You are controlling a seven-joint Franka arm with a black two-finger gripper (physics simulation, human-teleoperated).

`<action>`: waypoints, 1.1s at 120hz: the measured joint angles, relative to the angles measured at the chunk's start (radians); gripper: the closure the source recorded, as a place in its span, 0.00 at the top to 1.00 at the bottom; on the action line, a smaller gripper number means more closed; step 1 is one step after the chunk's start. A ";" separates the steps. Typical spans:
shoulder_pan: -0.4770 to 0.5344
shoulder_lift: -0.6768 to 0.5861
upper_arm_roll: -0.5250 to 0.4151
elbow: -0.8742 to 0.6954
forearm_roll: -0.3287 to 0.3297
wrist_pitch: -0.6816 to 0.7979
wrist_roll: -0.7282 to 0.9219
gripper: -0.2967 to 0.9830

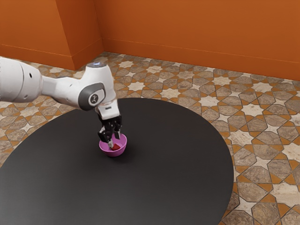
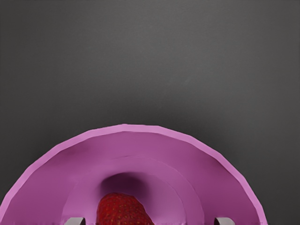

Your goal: Take strawberry from the bowl

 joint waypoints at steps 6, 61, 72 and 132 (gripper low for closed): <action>0.000 0.010 0.009 0.000 -0.001 0.002 0.007 0.47; -0.003 0.083 0.031 0.047 0.001 0.011 0.028 0.51; -0.004 0.094 0.033 0.050 0.003 0.012 0.030 0.52; -0.006 0.114 0.038 0.051 0.009 0.037 0.028 0.46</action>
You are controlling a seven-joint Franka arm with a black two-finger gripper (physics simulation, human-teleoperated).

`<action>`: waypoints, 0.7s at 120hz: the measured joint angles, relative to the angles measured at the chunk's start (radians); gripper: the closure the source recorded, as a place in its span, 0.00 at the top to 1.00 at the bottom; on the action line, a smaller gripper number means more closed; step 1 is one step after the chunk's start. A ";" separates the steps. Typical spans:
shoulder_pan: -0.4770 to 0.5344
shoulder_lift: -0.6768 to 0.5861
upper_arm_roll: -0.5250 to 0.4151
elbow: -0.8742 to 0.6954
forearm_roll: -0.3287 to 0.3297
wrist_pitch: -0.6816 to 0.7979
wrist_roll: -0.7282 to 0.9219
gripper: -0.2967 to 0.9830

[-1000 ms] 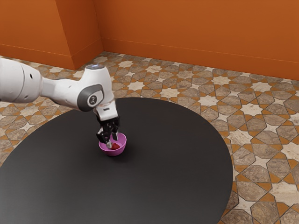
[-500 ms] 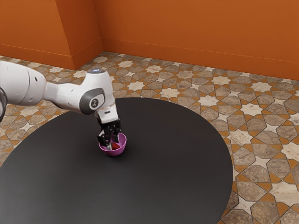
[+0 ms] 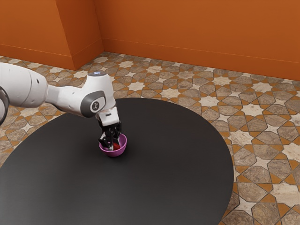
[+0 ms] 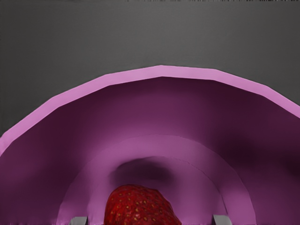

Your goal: Take strawberry from the bowl

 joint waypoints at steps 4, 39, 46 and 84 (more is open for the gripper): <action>0.000 -0.001 0.000 0.000 0.000 0.001 0.000 0.45; -0.001 -0.014 -0.001 -0.002 0.001 0.022 0.001 0.22; 0.000 -0.030 -0.003 -0.002 0.002 0.027 0.000 0.21; -0.065 -0.115 -0.232 -0.008 0.021 0.024 -0.019 0.18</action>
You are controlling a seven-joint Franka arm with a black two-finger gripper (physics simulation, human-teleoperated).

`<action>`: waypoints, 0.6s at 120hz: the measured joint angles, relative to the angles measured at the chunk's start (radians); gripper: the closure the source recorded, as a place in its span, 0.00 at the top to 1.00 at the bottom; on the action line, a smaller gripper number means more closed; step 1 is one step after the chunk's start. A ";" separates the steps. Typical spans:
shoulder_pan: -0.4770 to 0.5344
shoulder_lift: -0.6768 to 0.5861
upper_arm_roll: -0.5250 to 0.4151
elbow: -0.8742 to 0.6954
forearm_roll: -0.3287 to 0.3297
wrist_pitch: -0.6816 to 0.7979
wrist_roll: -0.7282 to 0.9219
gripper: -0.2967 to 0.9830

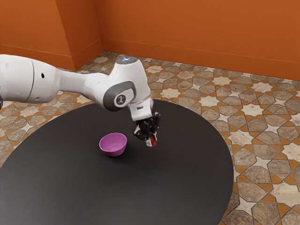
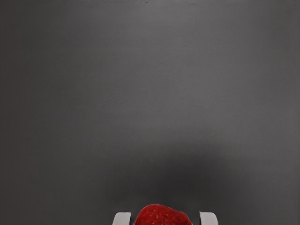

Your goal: Take strawberry from the bowl

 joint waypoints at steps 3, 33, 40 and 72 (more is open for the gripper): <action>-0.003 0.007 -0.003 0.000 0.007 0.000 -0.004 0.18; -0.004 0.027 -0.007 0.004 0.050 -0.016 -0.027 0.49; -0.004 0.024 -0.008 0.005 0.053 -0.020 -0.030 0.56; -0.103 -0.550 0.245 -0.032 -0.154 -0.381 -0.275 0.71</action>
